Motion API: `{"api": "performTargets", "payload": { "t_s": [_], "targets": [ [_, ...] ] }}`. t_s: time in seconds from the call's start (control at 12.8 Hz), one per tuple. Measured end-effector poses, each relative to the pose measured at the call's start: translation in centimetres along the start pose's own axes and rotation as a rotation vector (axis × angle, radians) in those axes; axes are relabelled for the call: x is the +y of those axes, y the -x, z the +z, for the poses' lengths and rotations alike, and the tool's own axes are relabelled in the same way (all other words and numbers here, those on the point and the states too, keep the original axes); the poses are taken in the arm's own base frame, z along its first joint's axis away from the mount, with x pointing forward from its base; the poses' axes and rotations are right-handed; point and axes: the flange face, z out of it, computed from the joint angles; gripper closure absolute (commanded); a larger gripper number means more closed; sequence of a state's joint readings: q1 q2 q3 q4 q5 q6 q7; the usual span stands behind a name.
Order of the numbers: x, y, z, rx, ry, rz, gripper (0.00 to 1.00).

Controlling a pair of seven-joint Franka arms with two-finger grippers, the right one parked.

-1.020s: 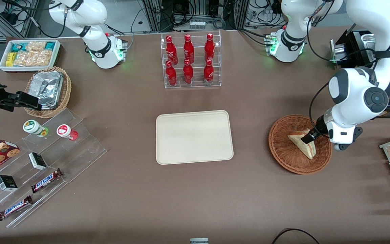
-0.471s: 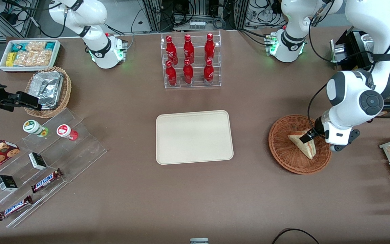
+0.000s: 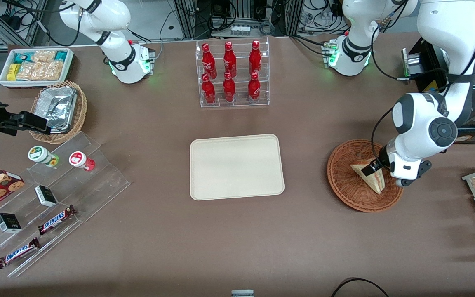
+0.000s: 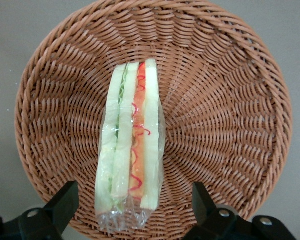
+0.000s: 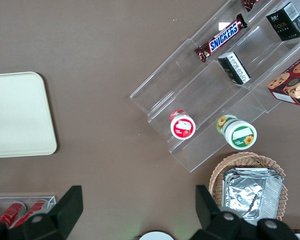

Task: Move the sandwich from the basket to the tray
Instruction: 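Close the left gripper on the wrapped sandwich's crust edge, then lift the sandwich and carry it over the cream tray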

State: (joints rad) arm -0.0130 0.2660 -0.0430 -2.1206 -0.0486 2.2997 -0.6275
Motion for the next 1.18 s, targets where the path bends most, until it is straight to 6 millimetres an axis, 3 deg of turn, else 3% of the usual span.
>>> {"api": "performTargets", "payload": {
  "t_s": [0.24, 0.31, 0.39, 0.47, 0.55, 0.86, 1.02, 1.18],
  "targets": [
    [-0.4, 0.0, 1.9, 0.013, -0.002, 0.006, 0.0],
    [-0.6, 0.1, 2.6, 0.016, -0.008, 0.01, 0.25],
    [-0.7, 0.1, 3.2, 0.016, -0.012, 0.012, 0.67],
    [-0.8, 0.0, 3.4, 0.014, -0.015, 0.012, 0.94],
    [-0.9, 0.0, 3.5, 0.013, -0.015, 0.012, 1.0],
    [-0.8, 0.0, 3.0, 0.013, -0.016, 0.012, 1.0],
    [-0.4, -0.3, 1.2, -0.011, -0.033, 0.015, 1.0],
    [0.7, -0.5, -2.1, -0.037, -0.05, 0.028, 1.0]
  ]
}}
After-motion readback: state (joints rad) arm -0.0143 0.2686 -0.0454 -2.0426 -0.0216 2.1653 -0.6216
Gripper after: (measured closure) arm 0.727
